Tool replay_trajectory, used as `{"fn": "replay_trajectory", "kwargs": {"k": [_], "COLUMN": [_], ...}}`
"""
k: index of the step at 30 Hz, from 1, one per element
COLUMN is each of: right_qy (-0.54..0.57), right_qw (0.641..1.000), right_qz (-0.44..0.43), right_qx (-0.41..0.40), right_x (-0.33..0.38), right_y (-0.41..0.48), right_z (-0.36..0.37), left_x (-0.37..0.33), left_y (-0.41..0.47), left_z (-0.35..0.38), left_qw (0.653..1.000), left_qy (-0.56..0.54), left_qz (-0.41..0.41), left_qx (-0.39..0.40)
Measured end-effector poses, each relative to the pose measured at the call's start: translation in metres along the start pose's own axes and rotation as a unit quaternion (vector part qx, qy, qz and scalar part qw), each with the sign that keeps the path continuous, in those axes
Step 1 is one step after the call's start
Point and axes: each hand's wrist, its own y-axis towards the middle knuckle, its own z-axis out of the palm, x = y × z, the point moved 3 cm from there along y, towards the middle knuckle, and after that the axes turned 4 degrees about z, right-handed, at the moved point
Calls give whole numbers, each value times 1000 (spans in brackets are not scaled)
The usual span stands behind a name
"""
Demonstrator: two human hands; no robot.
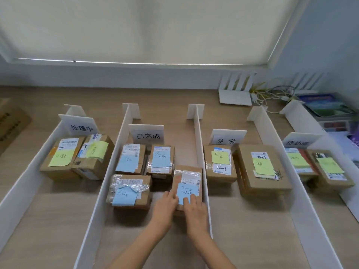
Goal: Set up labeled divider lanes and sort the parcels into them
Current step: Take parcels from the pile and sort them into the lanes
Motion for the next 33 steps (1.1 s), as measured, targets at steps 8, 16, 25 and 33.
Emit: {"fn": "replay_trajectory", "kwargs": {"k": [8,16,25,33], "right_qy": [-92,-126,-98,-63], "right_qw": [995,990,979,947], "right_qz": [-43,-32,-174,-307], "right_qx": [-6,49,-48,-65], "right_x": [-18,-16,56,217], "right_y": [17,42,-30,-151], "right_z": [10,-13,-29,-3], "left_x": [-9,3,92,197], "left_y": [46,46,-103,-335], "left_z": [-14,-11,-48,-87], "left_qw": [996,998,982,932], "left_qy": [67,34,-17,-96], "left_qz": [-49,-12,-75,-220], "left_qx": [-23,-58,-171,-270]}}
